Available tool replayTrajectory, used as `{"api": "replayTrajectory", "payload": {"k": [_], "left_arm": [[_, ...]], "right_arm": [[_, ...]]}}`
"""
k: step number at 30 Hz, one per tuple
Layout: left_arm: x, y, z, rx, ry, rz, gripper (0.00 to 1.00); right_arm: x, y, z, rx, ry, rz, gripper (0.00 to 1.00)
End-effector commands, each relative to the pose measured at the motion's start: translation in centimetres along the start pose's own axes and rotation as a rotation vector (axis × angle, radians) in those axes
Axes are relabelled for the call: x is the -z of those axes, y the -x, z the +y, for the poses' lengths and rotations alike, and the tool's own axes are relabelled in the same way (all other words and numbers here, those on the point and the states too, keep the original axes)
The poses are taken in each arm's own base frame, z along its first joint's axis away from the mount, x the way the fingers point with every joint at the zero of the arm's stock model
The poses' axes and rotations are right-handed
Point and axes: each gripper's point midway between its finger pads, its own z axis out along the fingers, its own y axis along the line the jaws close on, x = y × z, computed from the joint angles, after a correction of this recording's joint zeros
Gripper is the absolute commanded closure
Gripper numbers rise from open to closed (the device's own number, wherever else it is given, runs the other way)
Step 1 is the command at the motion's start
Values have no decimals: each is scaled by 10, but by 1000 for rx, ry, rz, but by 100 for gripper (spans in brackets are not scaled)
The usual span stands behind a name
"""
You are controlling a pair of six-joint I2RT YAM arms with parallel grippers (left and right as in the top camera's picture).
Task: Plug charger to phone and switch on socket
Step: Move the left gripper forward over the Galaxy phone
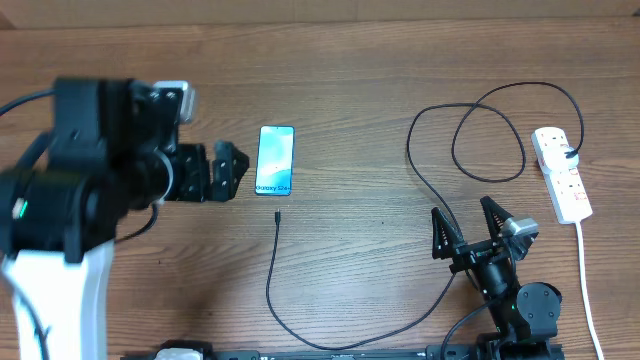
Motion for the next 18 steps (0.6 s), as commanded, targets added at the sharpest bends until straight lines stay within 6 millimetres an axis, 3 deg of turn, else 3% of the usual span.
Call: {"api": "replayTrajectory", "payload": {"k": [1, 8, 9, 10, 18], "left_arm": [[-18, 0, -12, 26, -95, 94, 0], [-54, -8, -15, 100, -166, 276, 1], [-57, -10, -15, 111, -172, 302, 15], [-65, -14, -12, 130, -166, 347, 96], [-86, -21, -5, 170, -155, 449, 96]], "right_arm": [[0, -2, 0, -2, 3, -4, 0], [0, -1, 0, -2, 4, -4, 0], [0, -1, 0, -2, 3, -4, 0], [0, -1, 0, -2, 3, -4, 0], [0, -1, 0, -2, 4, -4, 0]]}}
